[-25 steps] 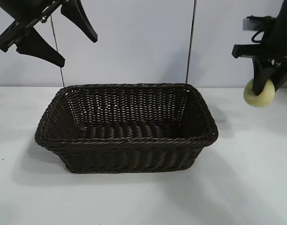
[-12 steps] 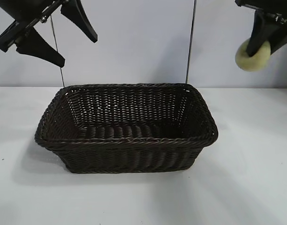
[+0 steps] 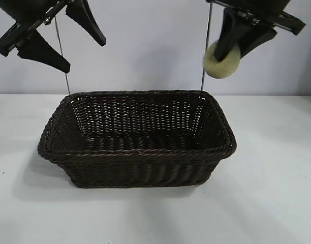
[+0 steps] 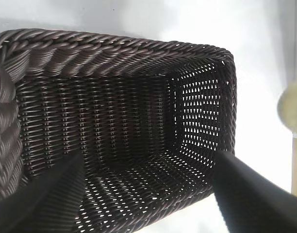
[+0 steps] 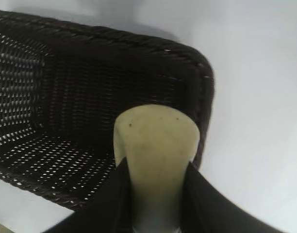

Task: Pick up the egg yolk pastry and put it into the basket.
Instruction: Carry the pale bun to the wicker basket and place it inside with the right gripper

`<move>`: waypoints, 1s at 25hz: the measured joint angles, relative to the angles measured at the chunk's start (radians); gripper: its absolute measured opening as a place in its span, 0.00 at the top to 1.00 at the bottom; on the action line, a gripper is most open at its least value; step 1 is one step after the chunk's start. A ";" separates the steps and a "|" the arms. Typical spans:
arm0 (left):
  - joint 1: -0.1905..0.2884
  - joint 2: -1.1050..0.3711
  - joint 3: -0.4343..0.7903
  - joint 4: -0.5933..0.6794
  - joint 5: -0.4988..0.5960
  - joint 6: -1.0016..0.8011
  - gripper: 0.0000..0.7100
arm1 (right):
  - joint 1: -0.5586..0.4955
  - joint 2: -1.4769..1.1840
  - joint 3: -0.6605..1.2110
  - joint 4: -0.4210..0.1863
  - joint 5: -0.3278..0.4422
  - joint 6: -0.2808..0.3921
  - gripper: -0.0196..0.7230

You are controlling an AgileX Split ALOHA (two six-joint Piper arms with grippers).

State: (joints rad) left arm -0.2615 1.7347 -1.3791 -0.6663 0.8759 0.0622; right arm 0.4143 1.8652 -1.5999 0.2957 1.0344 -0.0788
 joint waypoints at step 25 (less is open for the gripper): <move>0.000 0.000 0.000 0.000 0.011 0.000 0.25 | 0.070 0.185 0.002 -0.001 -0.081 0.059 0.28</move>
State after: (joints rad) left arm -0.2615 1.7347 -1.3791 -0.6663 0.8871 0.0622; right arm 0.4839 2.0503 -1.5980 0.2951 0.9530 -0.0200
